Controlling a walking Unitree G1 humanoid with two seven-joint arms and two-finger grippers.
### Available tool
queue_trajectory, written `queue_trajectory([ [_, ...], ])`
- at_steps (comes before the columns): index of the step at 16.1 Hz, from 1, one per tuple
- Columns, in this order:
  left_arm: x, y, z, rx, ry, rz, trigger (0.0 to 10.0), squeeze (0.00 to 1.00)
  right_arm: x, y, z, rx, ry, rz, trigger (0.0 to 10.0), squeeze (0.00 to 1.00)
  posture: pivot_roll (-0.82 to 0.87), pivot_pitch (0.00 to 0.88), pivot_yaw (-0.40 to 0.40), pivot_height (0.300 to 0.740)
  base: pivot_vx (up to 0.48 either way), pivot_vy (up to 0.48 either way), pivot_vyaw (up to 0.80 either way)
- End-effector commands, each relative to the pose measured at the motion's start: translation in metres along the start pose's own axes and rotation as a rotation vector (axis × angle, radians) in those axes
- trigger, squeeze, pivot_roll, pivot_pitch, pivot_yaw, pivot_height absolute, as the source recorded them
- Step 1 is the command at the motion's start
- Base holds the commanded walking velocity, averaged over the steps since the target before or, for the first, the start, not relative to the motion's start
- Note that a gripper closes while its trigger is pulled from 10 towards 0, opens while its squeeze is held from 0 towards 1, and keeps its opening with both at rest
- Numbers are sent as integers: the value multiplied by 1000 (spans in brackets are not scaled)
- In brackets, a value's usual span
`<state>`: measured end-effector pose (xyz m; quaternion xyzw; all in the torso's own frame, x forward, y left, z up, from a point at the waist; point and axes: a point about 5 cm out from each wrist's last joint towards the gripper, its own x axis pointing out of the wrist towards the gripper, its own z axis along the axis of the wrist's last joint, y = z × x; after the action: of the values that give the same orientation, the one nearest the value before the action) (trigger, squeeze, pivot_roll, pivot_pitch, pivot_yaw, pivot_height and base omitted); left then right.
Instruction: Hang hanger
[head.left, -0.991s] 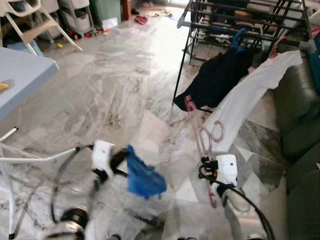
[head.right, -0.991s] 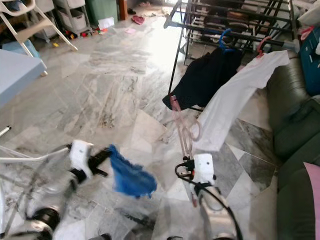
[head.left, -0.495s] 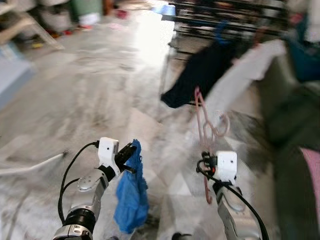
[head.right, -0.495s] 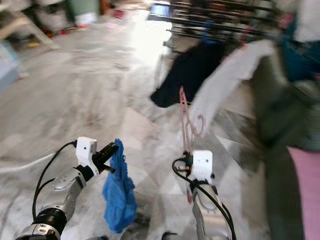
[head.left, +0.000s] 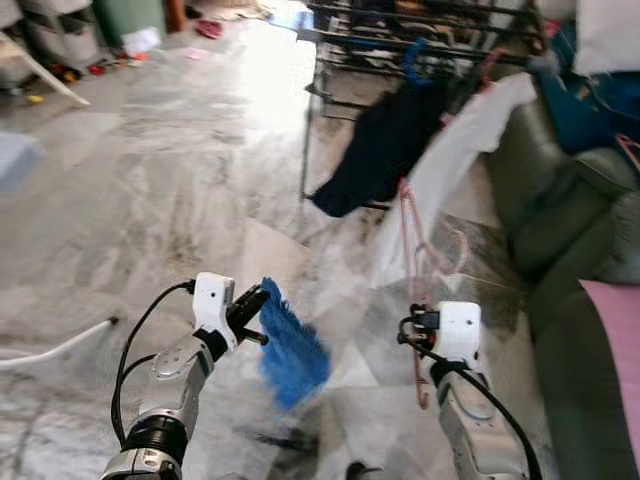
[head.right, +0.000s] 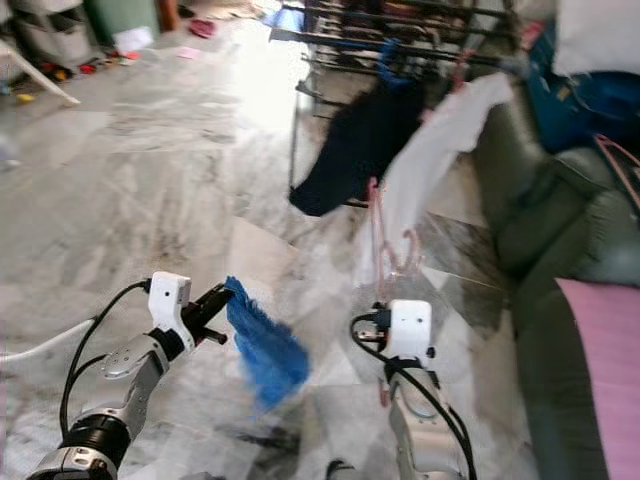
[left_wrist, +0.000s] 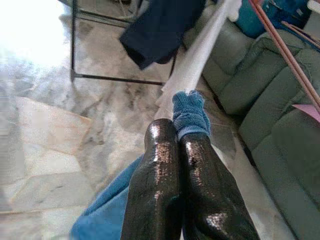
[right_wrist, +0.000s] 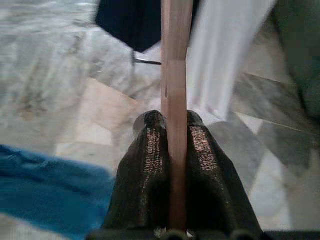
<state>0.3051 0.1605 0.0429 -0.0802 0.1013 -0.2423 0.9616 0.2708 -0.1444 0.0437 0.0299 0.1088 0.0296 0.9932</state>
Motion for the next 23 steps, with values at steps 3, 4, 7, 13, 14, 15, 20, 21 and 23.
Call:
queue_trajectory([
  [3, 5, -1, 4, 11, 7, -11, 10000, 0, 6, 1, 12, -20, -41, -3, 10000, 0, -117, 117, -24, 740, 0, 368, 0],
  [4, 6, -1, 6, 15, 6, -13, 10000, 0, 7, 1, 13, -23, -46, -6, 10000, 0, -125, 116, -8, 740, 0, 368, 0],
  [7, 9, -3, 8, 24, 2, -21, 10000, 0, 10, 2, 17, -30, -61, -17, 10000, 0, -131, 121, -1, 740, 0, 365, 0],
  [13, 13, -10, 8, 32, 3, -52, 10000, 0, 10, 0, 20, -32, -73, -39, 10000, 0, -141, 141, 5, 740, 0, 367, 0],
  [14, 13, -10, 7, 33, 6, -56, 10000, 0, 10, 1, 20, -32, -74, -41, 10000, 0, -141, 148, 9, 740, 0, 364, 0],
  [15, 13, -11, 7, 34, 7, -57, 10000, 0, 10, 1, 20, -32, -74, -41, 10000, 0, -141, 148, 9, 740, 0, 368, 0],
  [20, 12, -12, 6, 28, 0, -64, 10000, 0, 11, 6, 20, -34, -73, -30, 10000, 0, -134, 154, 8, 740, 0, 220, 0],
  [21, 12, -13, 6, 17, -8, -72, 10000, 0, 11, 6, 20, -43, -70, -30, 10000, 0, -134, 154, 8, 740, 0, 0, 0],
  [23, 14, -18, 7, 38, -9, -97, 10000, 0, 10, 5, 22, -78, -73, -29, 10000, 0, -135, 166, 4, 740, 0, 0, 0],
])
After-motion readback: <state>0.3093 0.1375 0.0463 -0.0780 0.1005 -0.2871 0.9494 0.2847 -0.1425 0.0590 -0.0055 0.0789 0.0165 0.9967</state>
